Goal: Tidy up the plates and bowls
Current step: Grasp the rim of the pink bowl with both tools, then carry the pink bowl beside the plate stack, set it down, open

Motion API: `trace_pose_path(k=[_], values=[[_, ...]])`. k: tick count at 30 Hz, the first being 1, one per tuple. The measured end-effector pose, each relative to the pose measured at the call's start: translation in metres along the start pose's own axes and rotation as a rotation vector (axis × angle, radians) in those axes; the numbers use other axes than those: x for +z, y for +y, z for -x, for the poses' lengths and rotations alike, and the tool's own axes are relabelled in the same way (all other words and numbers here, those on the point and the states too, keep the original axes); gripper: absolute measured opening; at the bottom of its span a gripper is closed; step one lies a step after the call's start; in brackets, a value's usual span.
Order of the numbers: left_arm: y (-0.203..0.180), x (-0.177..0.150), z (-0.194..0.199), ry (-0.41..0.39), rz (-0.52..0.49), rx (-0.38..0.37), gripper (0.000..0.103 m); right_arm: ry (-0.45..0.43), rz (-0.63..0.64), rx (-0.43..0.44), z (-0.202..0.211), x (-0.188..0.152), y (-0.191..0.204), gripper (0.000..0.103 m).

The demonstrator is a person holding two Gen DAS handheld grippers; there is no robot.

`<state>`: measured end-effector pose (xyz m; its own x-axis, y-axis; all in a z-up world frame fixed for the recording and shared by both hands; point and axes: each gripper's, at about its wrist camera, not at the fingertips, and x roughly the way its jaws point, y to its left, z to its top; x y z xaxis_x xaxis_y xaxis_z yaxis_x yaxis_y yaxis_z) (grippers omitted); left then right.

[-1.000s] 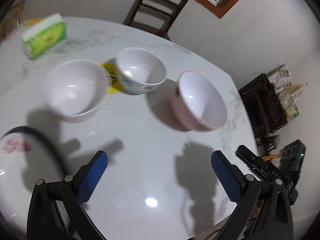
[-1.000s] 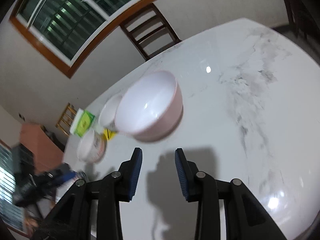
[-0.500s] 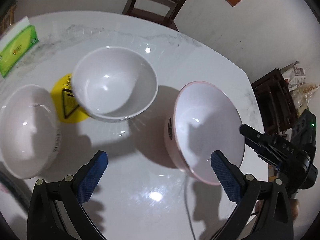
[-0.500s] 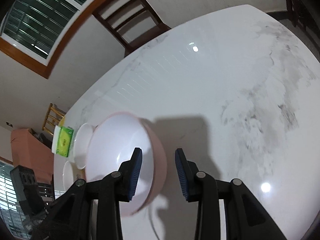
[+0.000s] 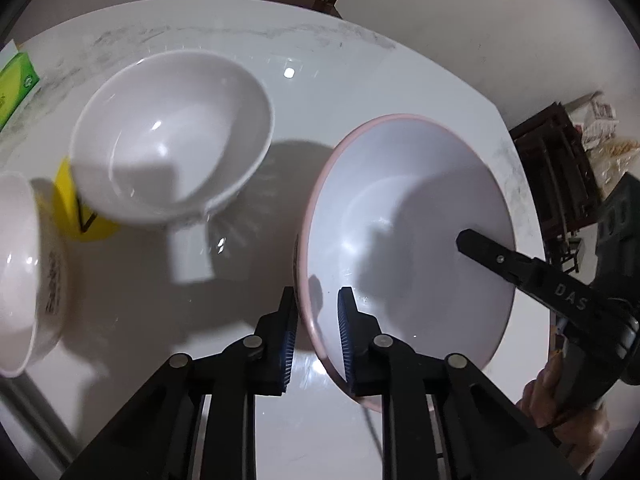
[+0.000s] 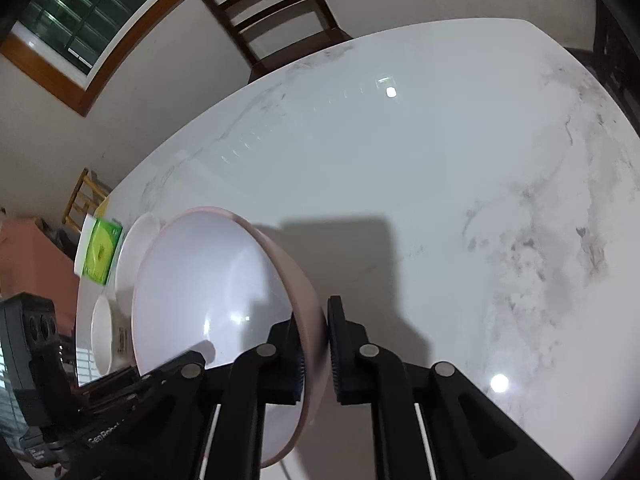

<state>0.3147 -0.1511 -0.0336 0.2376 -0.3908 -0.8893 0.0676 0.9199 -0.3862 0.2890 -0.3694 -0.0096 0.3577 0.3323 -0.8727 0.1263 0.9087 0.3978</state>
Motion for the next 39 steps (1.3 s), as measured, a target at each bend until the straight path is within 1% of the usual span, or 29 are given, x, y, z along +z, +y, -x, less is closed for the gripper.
trace_pose_path(k=[3, 6, 9, 13, 17, 20, 23, 27, 32, 39], values=[[0.005, -0.022, 0.022, -0.023, -0.006, 0.0, 0.018, 0.029, 0.001, 0.031, 0.009, -0.017, 0.006, 0.01], [0.012, -0.046, 0.044, -0.037, -0.025, 0.008, 0.018, 0.056, 0.017, 0.053, 0.021, -0.044, 0.019, 0.01], [0.022, -0.079, 0.066, -0.036, -0.048, 0.018, 0.018, 0.073, 0.048, 0.06, 0.033, -0.076, 0.035, 0.011], [0.033, -0.116, 0.088, -0.051, -0.079, 0.043, 0.018, 0.1, 0.068, 0.079, 0.04, -0.118, 0.052, 0.011], [0.051, -0.146, 0.1, -0.044, -0.08, 0.058, 0.018, 0.126, 0.084, 0.078, 0.041, -0.151, 0.064, 0.011], [0.063, -0.16, 0.1, -0.027, -0.07, 0.064, 0.018, 0.149, 0.076, 0.084, 0.037, -0.168, 0.069, 0.011], [0.072, -0.17, 0.102, -0.03, -0.063, 0.07, 0.017, 0.154, 0.077, 0.093, 0.034, -0.178, 0.073, 0.013], [0.081, -0.177, 0.099, -0.031, -0.062, 0.083, 0.016, 0.158, 0.091, 0.073, 0.029, -0.184, 0.077, 0.013], [0.087, -0.171, 0.087, -0.023, -0.053, 0.092, 0.016, 0.149, 0.096, 0.046, 0.023, -0.187, 0.08, 0.013], [0.09, -0.172, 0.089, -0.045, -0.051, 0.107, 0.016, 0.153, 0.084, 0.06, 0.019, -0.187, 0.081, 0.013]])
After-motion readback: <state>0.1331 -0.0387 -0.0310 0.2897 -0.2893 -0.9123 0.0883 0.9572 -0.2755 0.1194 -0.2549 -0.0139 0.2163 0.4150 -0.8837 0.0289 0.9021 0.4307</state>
